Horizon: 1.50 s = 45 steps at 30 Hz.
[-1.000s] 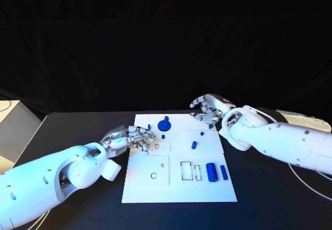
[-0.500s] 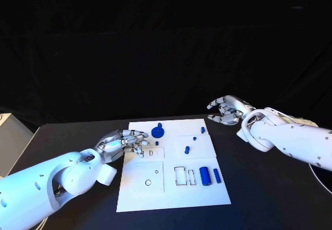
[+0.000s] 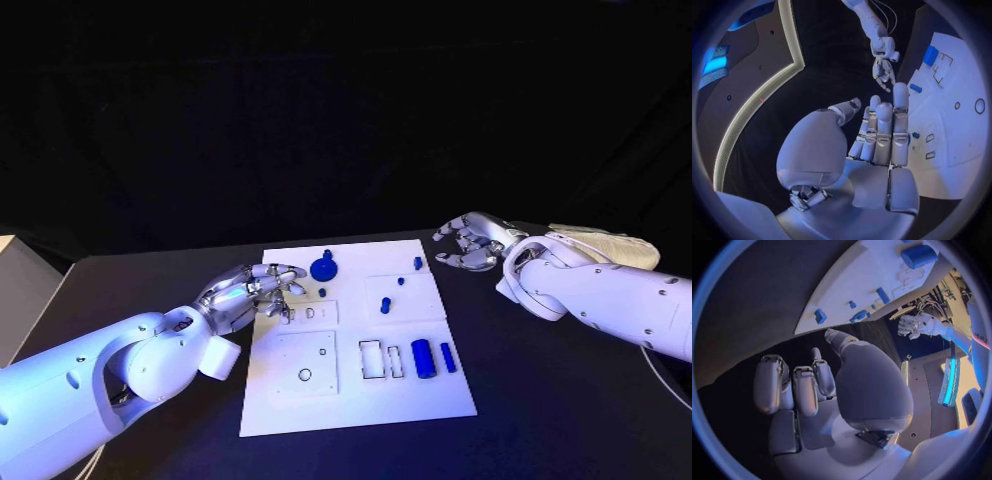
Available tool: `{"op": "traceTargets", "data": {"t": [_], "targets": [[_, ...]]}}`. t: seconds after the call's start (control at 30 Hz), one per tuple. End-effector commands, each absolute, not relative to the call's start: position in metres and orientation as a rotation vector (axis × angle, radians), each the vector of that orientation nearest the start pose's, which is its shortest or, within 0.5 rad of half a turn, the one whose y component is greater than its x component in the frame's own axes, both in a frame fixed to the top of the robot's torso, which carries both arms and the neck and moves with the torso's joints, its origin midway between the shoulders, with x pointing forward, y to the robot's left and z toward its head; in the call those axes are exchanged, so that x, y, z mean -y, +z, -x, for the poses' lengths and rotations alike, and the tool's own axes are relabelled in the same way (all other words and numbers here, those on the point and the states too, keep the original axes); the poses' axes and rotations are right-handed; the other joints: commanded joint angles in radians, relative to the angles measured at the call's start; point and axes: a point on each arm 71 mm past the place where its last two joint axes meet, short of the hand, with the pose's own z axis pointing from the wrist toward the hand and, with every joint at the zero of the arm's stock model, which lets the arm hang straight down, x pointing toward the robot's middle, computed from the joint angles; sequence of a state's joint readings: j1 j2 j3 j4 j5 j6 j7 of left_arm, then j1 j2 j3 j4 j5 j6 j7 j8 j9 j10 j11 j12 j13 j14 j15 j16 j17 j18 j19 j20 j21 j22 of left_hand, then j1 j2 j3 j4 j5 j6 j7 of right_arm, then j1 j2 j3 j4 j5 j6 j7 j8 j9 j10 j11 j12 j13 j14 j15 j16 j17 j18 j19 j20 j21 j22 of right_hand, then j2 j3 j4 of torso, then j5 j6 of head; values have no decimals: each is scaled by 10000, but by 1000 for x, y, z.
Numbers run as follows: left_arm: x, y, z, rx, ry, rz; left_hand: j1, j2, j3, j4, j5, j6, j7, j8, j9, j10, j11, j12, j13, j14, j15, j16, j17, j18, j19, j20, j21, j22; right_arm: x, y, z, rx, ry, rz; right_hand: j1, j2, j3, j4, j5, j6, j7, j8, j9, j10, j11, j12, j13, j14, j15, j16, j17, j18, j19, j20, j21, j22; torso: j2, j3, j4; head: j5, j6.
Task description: Assemble the parts on the task board
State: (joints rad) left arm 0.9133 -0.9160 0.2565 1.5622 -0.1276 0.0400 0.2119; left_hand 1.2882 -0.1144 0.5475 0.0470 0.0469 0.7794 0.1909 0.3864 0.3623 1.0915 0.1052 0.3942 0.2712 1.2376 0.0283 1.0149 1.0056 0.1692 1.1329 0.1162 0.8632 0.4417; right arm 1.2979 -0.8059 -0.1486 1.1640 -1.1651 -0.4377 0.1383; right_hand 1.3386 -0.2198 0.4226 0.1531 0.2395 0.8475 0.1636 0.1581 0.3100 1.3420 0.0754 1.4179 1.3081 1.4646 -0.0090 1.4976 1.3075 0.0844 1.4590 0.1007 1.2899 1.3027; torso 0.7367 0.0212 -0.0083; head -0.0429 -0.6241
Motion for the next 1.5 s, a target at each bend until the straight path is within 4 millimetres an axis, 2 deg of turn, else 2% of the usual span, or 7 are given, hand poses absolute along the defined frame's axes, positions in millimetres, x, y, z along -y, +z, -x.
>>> {"op": "traceTargets", "data": {"t": [0.03,0.17,0.23,0.53,0.7,1.27,1.5], "targets": [[-218,-205,-456,-16417,-18647,11461,14,-36,-23,31,6,24,-92,-24,18,5,-69,282,212,457,-36,821,779,23,256,-19,571,679,293,-183,-547,-15832,5682,-123,62,-64,-3,-39,35,-31,34,-49,-17,41,53,22,244,805,83,42,1497,-149,60,-8,51,16,58,31,22,-15,-77],[-218,-205,-456,-16508,-18654,11345,12,-36,-14,56,16,74,-125,-16,46,-101,-124,841,649,964,-74,1803,1725,-100,520,-54,1411,1688,292,-186,-548,-15894,5656,-126,68,-68,-5,-43,50,-45,46,-57,-21,36,61,18,239,805,88,44,1500,-149,59,-6,49,15,87,29,21,-25,-110],[-218,-205,-455,-16538,-18637,11296,5,-38,-1,73,16,73,-127,-21,53,-189,-126,997,782,984,-75,1896,1822,-110,502,-58,1545,1813,290,-187,-549,-15891,5654,-142,70,-70,-7,-45,56,-55,52,-62,-24,40,66,21,243,806,92,47,1504,-150,60,-4,52,18,81,25,8,-12,-136],[-217,-205,-454,-16684,-18555,11094,-29,-52,18,117,16,37,-110,-44,58,-368,-103,1127,913,961,-59,1934,1877,-114,434,-46,1665,1911,282,-190,-556,-15966,5654,-210,94,-56,3,-57,76,-84,69,-78,-32,49,82,27,252,805,104,45,1500,-151,60,5,51,21,69,9,61,-47,-251],[-218,-205,-454,-16730,-18496,11058,-41,-54,25,133,16,14,-98,-56,57,-426,-92,1142,935,968,-50,1958,1906,-118,423,-39,1704,1950,277,-195,-557,-16082,5699,-221,106,-47,11,-63,82,-87,73,-79,-33,40,86,21,243,805,109,48,1503,-149,56,8,43,13,73,25,30,10,-284],[-219,-205,-454,-16853,-18189,10922,-76,-51,39,175,16,-31,-70,-79,55,-535,-63,1152,963,964,-28,1968,1920,-122,404,-22,1771,2008,269,-200,-562,-16326,5708,-199,185,47,102,-103,127,-12,70,-34,-22,64,90,39,270,798,124,36,1480,-140,39,28,8,-11,84,41,16,53,-348],[-219,-205,-454,-16889,-18122,10878,-80,-51,42,181,16,-39,-65,-83,55,-551,-58,1151,965,948,-24,1946,1899,-121,397,-20,1776,2008,269,-200,-565,-16346,5611,-243,261,157,242,-158,139,87,52,26,-9,108,75,68,312,796,116,38,1479,-143,46,33,30,20,73,28,23,56,-383]]}}
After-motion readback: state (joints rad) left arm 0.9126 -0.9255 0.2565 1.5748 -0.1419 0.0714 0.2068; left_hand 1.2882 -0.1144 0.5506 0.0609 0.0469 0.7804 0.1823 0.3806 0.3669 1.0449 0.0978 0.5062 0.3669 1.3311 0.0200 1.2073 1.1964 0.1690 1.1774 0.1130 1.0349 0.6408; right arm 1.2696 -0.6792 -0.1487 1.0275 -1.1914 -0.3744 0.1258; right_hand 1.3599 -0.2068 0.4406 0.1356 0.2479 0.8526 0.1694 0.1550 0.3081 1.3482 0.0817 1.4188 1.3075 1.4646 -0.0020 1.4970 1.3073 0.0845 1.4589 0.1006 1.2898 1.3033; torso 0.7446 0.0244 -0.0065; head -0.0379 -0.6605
